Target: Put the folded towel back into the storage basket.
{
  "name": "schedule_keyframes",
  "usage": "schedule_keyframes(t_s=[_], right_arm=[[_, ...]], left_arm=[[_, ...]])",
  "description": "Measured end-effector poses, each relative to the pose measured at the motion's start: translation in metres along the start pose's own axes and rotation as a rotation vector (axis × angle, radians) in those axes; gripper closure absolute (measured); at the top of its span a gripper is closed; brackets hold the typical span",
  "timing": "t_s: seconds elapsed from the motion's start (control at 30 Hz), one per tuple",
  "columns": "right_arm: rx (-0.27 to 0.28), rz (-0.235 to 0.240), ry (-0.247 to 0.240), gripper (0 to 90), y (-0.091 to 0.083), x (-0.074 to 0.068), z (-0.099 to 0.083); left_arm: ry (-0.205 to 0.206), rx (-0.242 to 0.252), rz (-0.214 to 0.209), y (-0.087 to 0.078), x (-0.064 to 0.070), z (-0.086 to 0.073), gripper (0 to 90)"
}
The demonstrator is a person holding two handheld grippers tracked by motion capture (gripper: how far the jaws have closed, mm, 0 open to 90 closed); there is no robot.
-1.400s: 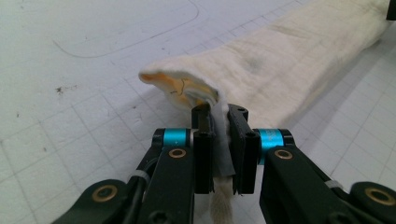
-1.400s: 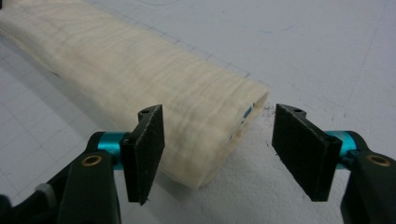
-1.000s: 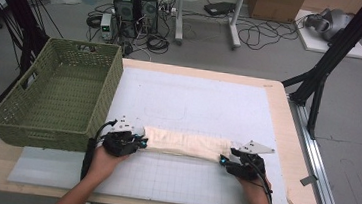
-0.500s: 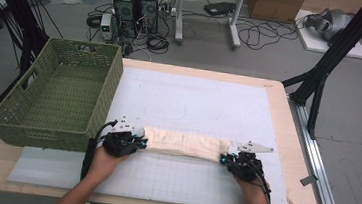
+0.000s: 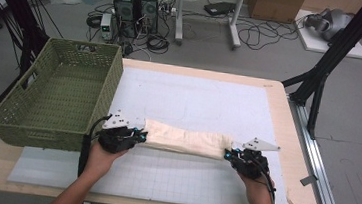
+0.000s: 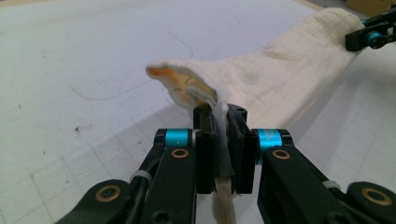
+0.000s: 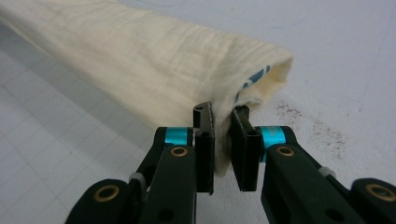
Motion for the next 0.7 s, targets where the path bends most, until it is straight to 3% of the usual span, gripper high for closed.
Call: schedule_keyframes(t_s=[0.3, 0.7], right_arm=[[0.059, 0.000, -0.010, 81.4, -0.011, -0.003, 0.018], [0.155, 0.023, -0.087, 81.3, -0.015, -0.018, 0.072]], left_arm=[[0.040, 0.064, 0.016, -0.018, 0.002, 0.022, 82.5], [0.081, 0.147, 0.059, -0.056, -0.005, 0.050, 82.5]])
Point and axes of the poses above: each handheld gripper's, and its own axes: y roughly forward along the jaws, z roughly out of its top, x roughly to its right, the point moved 3 cm from there along y, roughly forward along the jaws, and after that the axes turned 12 degrees about y, right-handed, at the moved point
